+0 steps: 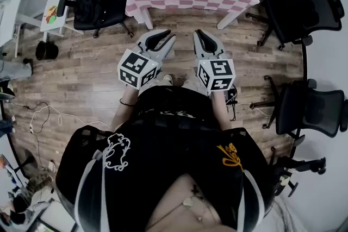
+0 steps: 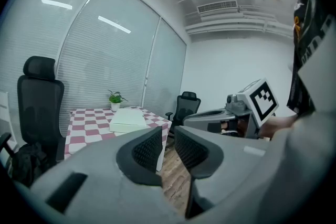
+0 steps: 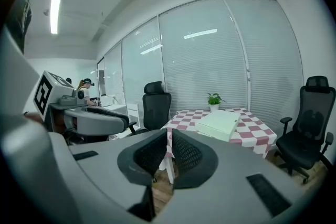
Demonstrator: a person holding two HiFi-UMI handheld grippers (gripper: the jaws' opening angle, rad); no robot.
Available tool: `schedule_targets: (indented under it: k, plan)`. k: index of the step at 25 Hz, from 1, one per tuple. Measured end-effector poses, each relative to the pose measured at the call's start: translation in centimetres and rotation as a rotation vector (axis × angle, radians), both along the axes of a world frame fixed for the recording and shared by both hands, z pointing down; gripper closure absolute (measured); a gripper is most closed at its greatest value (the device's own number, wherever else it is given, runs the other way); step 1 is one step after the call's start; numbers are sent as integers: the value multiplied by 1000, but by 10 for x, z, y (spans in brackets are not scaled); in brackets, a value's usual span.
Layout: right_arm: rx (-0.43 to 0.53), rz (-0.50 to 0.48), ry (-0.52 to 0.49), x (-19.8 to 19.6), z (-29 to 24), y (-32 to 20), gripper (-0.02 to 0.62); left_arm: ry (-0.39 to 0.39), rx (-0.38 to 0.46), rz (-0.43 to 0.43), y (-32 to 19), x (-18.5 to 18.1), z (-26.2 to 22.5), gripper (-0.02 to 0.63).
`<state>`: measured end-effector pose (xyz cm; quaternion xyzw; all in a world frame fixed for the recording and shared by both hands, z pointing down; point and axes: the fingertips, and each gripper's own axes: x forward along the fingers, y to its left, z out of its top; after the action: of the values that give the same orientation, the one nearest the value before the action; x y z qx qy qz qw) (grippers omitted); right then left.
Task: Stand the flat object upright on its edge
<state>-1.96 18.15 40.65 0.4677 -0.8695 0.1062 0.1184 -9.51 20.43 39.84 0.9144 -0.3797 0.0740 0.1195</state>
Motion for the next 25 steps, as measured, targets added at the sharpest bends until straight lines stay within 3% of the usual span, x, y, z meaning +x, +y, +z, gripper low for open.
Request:
schedule_targets:
  k: [6, 15, 25]
  plan:
    - [-28, 12, 22, -10, 12, 4, 561, -2, -37, 10, 2, -16, 17, 522]
    - [-78, 19, 48, 0, 32, -6, 561, 3, -68, 39, -13, -5, 32, 522]
    - [-78, -12, 24, 15, 39, -84, 561, -20, -92, -19, -81, 0, 39, 522]
